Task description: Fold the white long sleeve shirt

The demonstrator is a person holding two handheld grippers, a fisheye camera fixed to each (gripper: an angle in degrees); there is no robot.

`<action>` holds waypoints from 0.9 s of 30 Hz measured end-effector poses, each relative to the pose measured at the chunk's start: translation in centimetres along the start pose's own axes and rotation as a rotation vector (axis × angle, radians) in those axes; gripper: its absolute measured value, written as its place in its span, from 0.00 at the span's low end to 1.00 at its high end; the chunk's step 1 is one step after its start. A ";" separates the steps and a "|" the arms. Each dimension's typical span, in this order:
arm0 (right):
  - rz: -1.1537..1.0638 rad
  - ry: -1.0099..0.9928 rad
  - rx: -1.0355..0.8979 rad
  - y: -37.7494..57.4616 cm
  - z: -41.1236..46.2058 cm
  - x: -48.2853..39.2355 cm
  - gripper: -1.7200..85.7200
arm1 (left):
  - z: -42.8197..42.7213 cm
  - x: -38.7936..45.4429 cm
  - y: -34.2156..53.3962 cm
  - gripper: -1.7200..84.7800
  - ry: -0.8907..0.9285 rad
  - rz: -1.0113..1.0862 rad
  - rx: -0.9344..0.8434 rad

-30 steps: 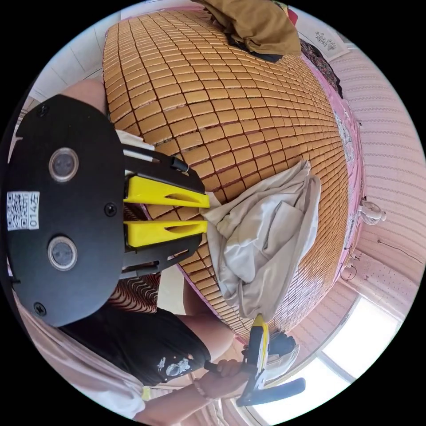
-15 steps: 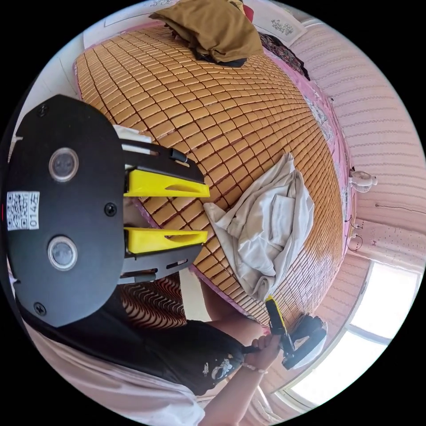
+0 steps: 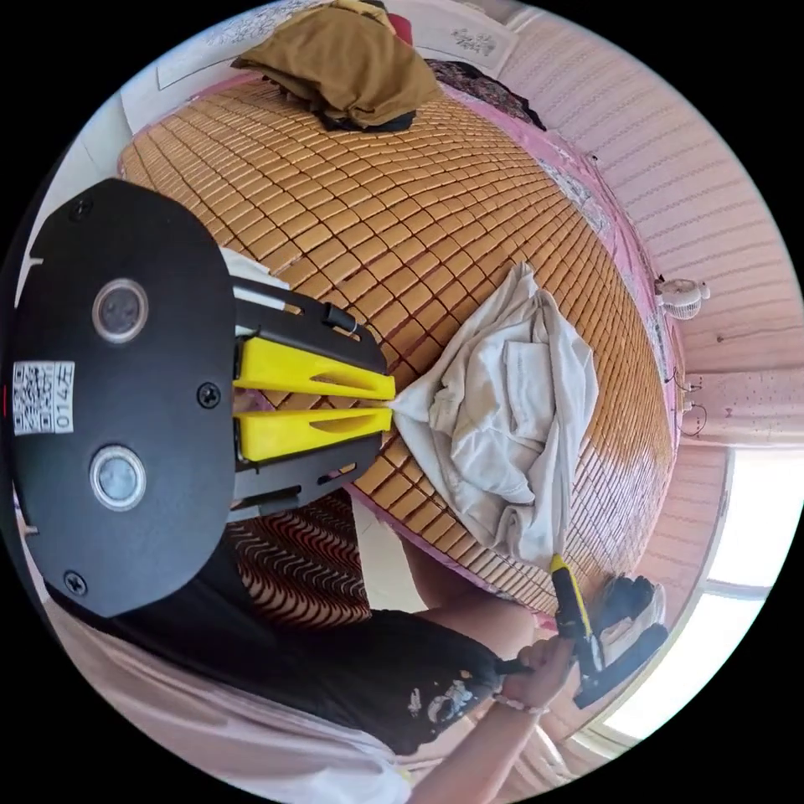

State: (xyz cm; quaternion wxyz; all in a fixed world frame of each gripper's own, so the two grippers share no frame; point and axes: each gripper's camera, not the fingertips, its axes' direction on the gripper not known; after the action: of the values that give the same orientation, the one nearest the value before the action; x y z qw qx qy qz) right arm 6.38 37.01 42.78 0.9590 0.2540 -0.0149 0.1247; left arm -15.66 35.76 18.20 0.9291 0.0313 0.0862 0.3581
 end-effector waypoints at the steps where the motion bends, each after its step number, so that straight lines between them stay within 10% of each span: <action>1: 0.020 -0.044 0.037 0.9 -1.4 0.8 0.02 | -1.7 -1.1 0.6 0.01 0.087 -0.103 0.029; 7: 0.092 -0.320 0.254 5.2 -10.4 4.8 0.02 | -12.0 -5.6 4.1 0.01 0.331 -0.339 0.308; 27: -0.284 -0.401 0.939 13.0 -43.0 -0.5 0.02 | -48.0 -4.7 16.8 0.01 -0.052 -0.338 1.142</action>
State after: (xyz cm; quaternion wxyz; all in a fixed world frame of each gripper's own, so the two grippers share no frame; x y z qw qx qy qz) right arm 1.22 68.88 11.56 0.7279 0.6744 -0.1059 -0.0642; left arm -38.90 44.90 -26.32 0.8111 0.5208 0.2462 0.1012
